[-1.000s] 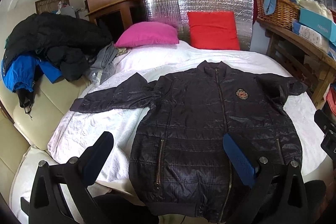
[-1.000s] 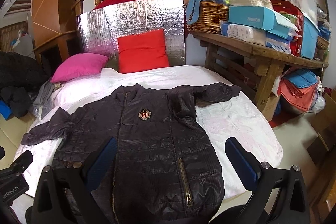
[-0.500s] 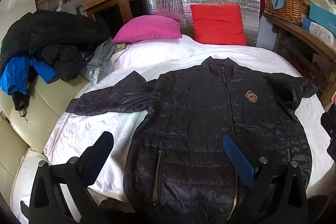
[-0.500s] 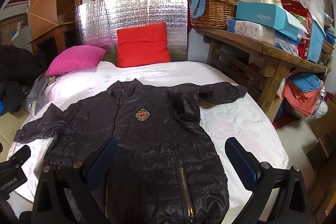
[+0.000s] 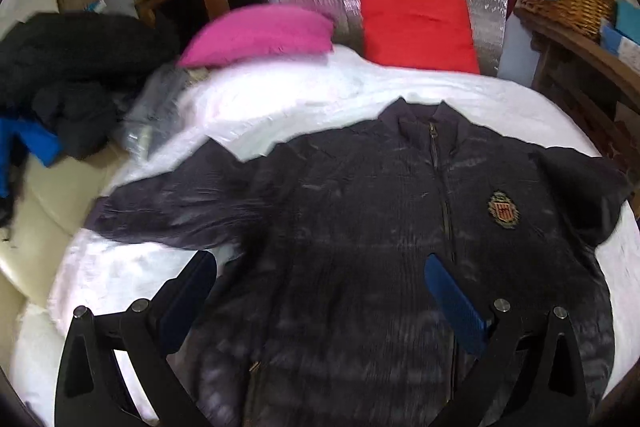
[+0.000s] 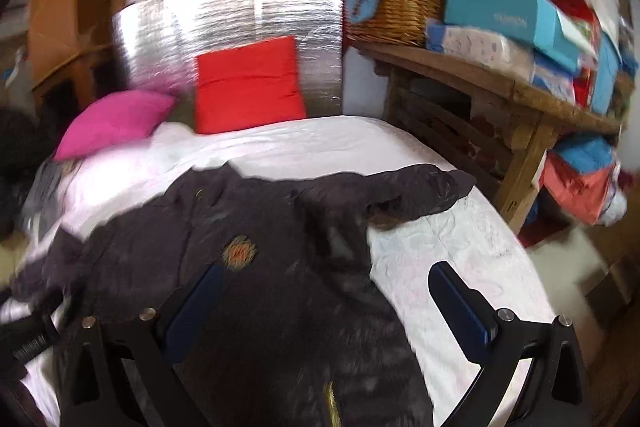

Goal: Fold large clothes
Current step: 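Grasp the jacket sleeve cuff with the right gripper and lift it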

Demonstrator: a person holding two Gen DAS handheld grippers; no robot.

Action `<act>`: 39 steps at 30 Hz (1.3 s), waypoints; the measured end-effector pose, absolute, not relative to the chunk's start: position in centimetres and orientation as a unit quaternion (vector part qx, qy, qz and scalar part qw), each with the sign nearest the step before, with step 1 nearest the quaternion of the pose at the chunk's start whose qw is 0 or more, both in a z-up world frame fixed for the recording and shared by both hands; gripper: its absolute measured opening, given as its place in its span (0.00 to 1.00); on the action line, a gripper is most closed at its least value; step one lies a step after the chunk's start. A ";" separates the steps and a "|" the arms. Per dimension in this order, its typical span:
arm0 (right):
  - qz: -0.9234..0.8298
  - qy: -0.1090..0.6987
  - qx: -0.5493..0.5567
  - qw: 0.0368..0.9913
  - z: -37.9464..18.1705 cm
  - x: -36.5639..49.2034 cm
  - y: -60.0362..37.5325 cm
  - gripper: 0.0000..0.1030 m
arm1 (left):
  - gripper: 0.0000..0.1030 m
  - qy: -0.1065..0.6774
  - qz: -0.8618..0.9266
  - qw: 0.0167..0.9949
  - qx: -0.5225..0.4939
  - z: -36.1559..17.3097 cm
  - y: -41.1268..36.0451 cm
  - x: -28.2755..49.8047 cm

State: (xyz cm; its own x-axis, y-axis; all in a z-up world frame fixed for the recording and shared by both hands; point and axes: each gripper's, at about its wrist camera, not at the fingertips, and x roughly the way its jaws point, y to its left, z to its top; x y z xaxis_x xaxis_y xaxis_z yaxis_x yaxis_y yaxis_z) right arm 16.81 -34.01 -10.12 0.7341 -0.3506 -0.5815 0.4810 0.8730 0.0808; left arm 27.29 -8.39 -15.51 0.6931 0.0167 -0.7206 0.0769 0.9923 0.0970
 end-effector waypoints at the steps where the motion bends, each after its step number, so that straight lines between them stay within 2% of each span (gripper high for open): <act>1: -0.218 0.278 0.145 0.924 -10.4 17.8 -36.5 1.00 | 1.00 0.403 -0.015 0.913 0.060 -17.2 -8.5 29.1; 5: -0.224 0.271 0.263 0.898 -12.5 20.8 -46.9 1.00 | 1.00 0.429 -0.017 0.901 0.059 -21.3 -8.2 31.7; 8: -0.210 0.250 0.397 0.858 -16.4 21.6 -56.5 1.00 | 1.00 0.450 -0.029 0.891 0.052 -22.8 -8.0 32.9; 12: -0.134 0.211 0.540 0.803 -22.1 22.7 -63.5 1.00 | 1.00 0.455 -0.036 0.888 0.056 -23.5 -8.4 33.3; 16: -0.141 0.211 0.567 0.783 -24.7 24.7 -66.0 1.00 | 1.00 0.453 -0.039 0.887 0.077 -24.0 -9.5 33.5; 18: -0.150 0.217 0.571 0.777 -25.4 25.8 -66.8 0.96 | 1.00 0.456 -0.041 0.886 0.080 -24.2 -9.7 33.6; 22: -0.194 0.232 0.563 0.769 -26.8 27.4 -68.4 0.67 | 1.00 0.458 -0.046 0.883 0.091 -24.5 -10.4 33.8; 25: -0.221 0.248 0.534 0.778 -26.6 28.4 -68.7 0.28 | 1.00 0.455 -0.048 0.884 0.095 -24.5 -10.6 33.8; 28: -0.230 0.251 0.507 0.792 -26.1 29.1 -68.2 0.16 | 1.00 0.454 -0.047 0.886 0.085 -24.2 -10.4 33.8; 39: -0.142 0.179 0.430 0.874 -14.7 28.5 -59.1 0.14 | 1.00 0.436 -0.033 0.898 0.046 -22.4 -7.9 33.4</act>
State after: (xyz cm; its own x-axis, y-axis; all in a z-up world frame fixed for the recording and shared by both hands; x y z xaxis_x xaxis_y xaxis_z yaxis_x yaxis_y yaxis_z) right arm 28.51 -59.10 -14.71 0.8955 -0.0942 -0.4350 0.4020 0.5903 0.6999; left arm 33.44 -7.87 -22.44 0.6170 -0.0197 -0.7867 0.0995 0.9936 0.0531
